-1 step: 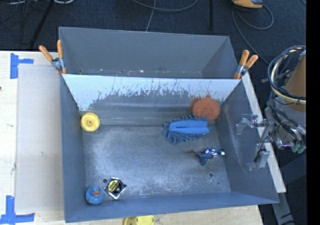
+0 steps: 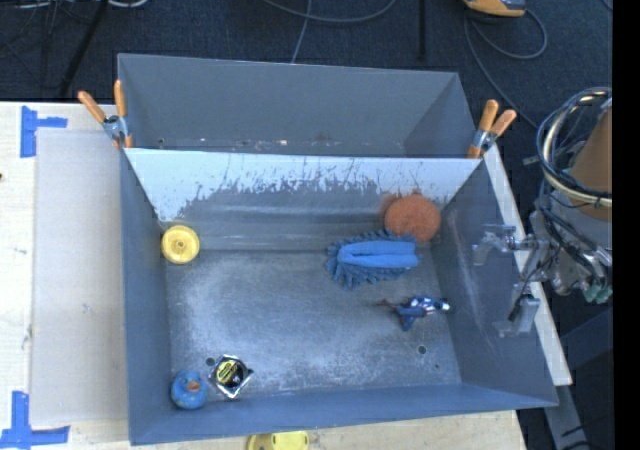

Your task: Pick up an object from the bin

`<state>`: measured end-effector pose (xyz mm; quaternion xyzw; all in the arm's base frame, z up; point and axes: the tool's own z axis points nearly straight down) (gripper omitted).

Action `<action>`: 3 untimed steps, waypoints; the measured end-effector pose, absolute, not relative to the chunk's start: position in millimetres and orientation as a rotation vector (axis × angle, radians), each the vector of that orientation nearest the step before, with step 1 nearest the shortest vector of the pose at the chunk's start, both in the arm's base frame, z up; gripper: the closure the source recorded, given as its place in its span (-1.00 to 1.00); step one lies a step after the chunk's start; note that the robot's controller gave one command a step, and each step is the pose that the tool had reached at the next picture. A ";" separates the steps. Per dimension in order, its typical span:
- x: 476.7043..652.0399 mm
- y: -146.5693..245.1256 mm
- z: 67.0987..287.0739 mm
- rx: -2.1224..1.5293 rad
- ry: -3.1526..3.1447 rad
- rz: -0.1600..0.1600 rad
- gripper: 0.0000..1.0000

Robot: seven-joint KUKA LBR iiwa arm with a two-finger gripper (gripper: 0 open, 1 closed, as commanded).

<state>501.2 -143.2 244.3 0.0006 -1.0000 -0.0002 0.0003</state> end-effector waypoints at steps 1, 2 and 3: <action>537.3 -107.1 221.5 0.009 -3.146 0.003 -1.00; 587.4 -110.2 237.0 0.006 -3.141 -0.005 -1.00; 597.0 -109.0 222.4 -0.105 -3.148 0.002 -1.00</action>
Offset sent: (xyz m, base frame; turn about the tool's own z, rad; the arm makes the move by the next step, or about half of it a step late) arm 0.0913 0.0247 -0.0012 0.0032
